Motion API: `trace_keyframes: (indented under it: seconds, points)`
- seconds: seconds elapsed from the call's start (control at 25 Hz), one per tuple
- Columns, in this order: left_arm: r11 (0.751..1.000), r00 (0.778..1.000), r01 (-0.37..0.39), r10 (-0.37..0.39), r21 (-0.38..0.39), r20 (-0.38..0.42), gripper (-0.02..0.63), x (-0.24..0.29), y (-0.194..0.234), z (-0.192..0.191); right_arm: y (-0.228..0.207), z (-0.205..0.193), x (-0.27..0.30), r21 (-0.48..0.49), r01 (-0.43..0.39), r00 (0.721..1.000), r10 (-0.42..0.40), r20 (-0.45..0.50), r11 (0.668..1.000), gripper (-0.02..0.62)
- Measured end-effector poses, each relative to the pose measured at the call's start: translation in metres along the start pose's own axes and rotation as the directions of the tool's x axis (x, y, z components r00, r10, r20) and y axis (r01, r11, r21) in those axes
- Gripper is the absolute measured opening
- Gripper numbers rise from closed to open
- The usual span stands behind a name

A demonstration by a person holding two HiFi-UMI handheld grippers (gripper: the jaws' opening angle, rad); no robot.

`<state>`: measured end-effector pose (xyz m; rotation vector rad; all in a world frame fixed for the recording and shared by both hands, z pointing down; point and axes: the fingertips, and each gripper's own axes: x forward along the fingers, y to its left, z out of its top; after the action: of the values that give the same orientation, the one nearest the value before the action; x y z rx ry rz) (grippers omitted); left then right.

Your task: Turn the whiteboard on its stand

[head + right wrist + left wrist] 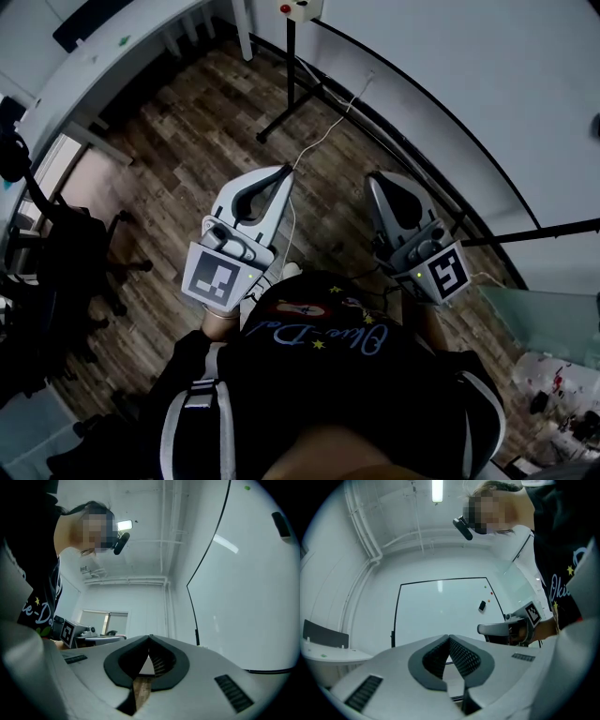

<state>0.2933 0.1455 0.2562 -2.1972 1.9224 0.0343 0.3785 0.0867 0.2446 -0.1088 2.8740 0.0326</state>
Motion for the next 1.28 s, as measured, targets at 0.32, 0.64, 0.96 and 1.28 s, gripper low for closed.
trace_keyframes:
  seconds: [0.32, 0.64, 0.96, 1.28]
  points:
    - [1.000, 1.000, -0.014, 0.013, -0.014, -0.022, -0.003, -0.011, 0.035, -0.014, -0.001, -0.011, 0.032, 0.024, 0.010, 1.000, -0.009, -0.011, 1.000, 0.028]
    - [0.999, 0.999, -0.044, 0.043, -0.021, -0.031, -0.003, -0.013, 0.056, -0.023, -0.005, -0.025, 0.053, 0.030, -0.012, 0.999, 0.013, -0.034, 0.999, 0.028]
    - [0.993, 0.992, -0.117, 0.117, 0.000, -0.050, -0.003, -0.029, 0.082, -0.028, -0.002, -0.038, 0.083, 0.047, -0.076, 0.997, 0.077, -0.022, 0.996, 0.028]
    - [0.978, 0.976, -0.207, 0.207, 0.008, -0.071, -0.003, -0.048, 0.120, -0.037, -0.006, -0.055, 0.128, 0.080, -0.136, 0.990, 0.138, -0.012, 0.987, 0.028]
